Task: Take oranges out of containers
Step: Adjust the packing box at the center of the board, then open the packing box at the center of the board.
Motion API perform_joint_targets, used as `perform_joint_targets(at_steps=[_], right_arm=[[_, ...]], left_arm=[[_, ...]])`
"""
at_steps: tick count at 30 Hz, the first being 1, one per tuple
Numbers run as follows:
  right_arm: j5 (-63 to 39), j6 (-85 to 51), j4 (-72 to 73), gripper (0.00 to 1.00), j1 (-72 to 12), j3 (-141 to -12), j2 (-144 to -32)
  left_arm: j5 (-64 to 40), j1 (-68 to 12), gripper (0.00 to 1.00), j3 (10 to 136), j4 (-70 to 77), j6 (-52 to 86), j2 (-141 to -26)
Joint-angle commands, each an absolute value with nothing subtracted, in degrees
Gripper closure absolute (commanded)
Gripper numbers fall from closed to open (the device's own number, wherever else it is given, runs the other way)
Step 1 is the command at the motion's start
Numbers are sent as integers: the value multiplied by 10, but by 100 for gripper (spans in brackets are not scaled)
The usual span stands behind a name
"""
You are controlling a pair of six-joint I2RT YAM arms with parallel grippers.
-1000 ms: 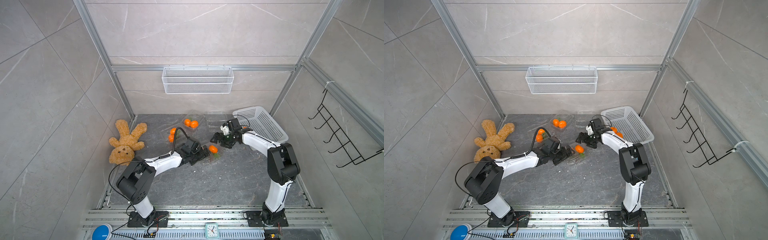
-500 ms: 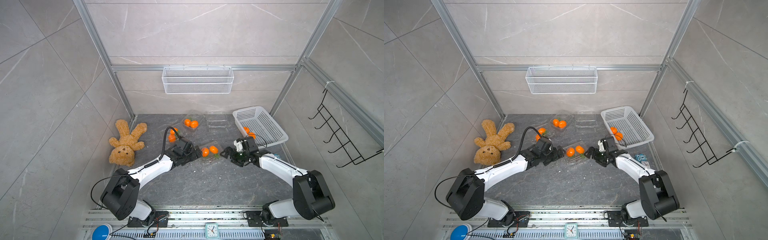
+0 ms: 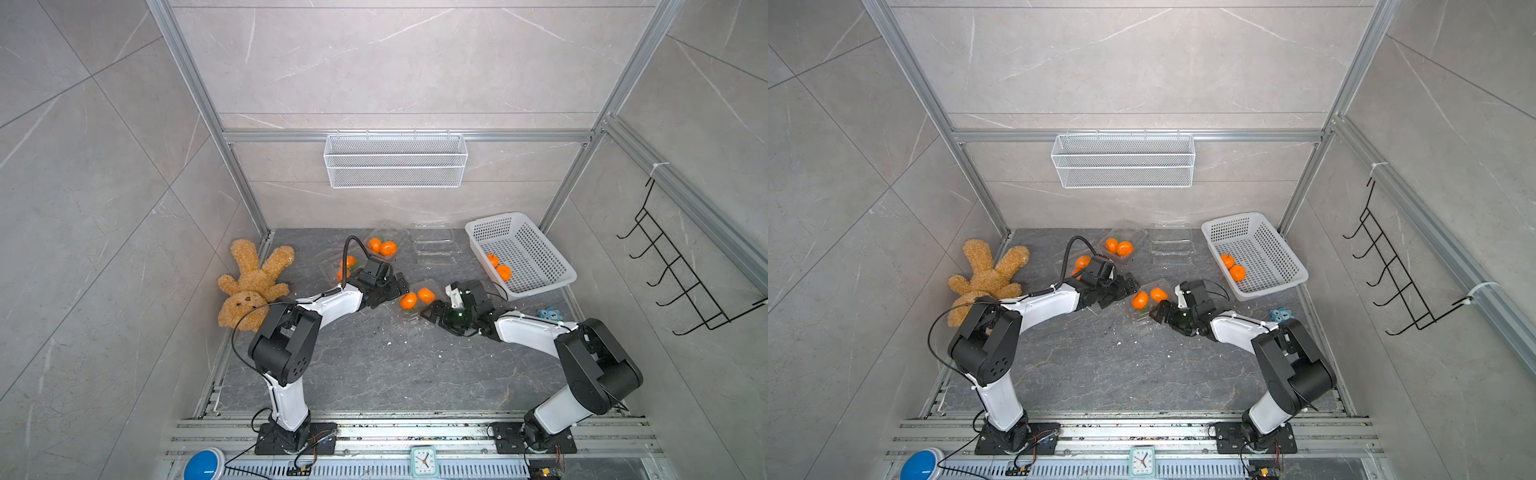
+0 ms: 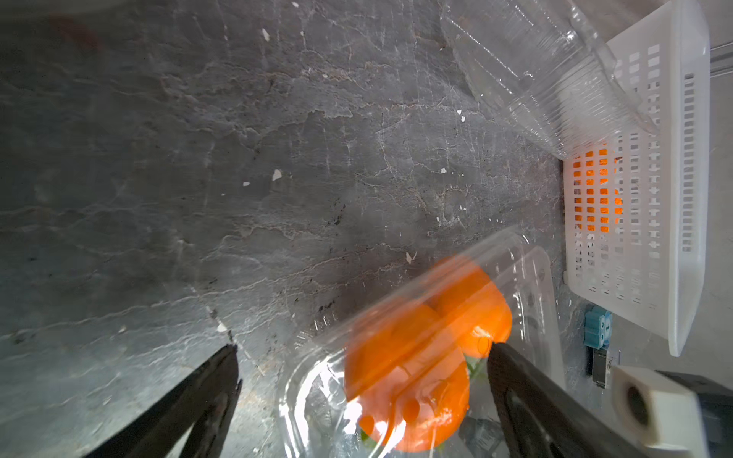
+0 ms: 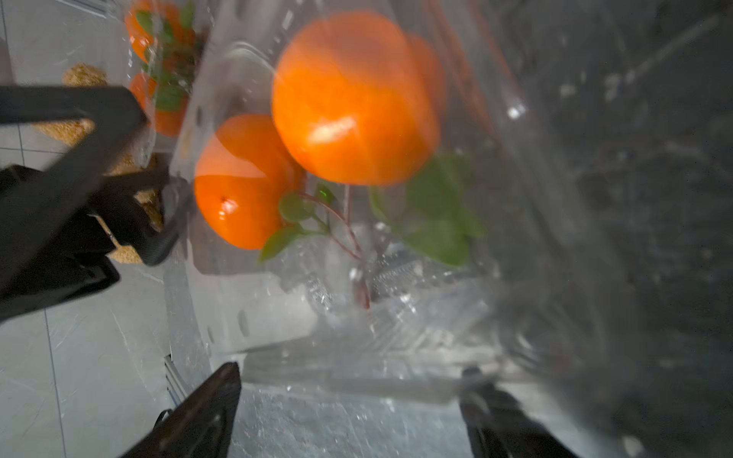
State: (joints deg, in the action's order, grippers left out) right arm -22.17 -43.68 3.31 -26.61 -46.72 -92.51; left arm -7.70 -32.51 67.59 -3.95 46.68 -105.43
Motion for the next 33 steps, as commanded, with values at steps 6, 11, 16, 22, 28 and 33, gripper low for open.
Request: perform_joint_targets(at_steps=[6, 11, 16, 22, 28, 33], right_arm=[[-152, -359, -53, 4, -261, -528, -929], [-197, -413, 9, 0, -244, -465, -885], [-247, -513, 132, 0, -244, -409, -864], [-268, -652, 329, 3, -253, -356, -904], [-262, -691, 393, 9, -262, -351, -932], [-259, -707, 419, 12, -265, -352, -945]], left_arm=[[-84, -358, 0, 645, 39, 480, -1022], [-69, -383, 0, 603, 66, 499, -992], [-49, -387, 0, 569, 72, 508, -958], [33, -371, 0, 610, -39, 455, -925], [18, -326, 0, 663, -46, 422, -982], [-29, -323, 0, 691, 10, 410, -1032]])
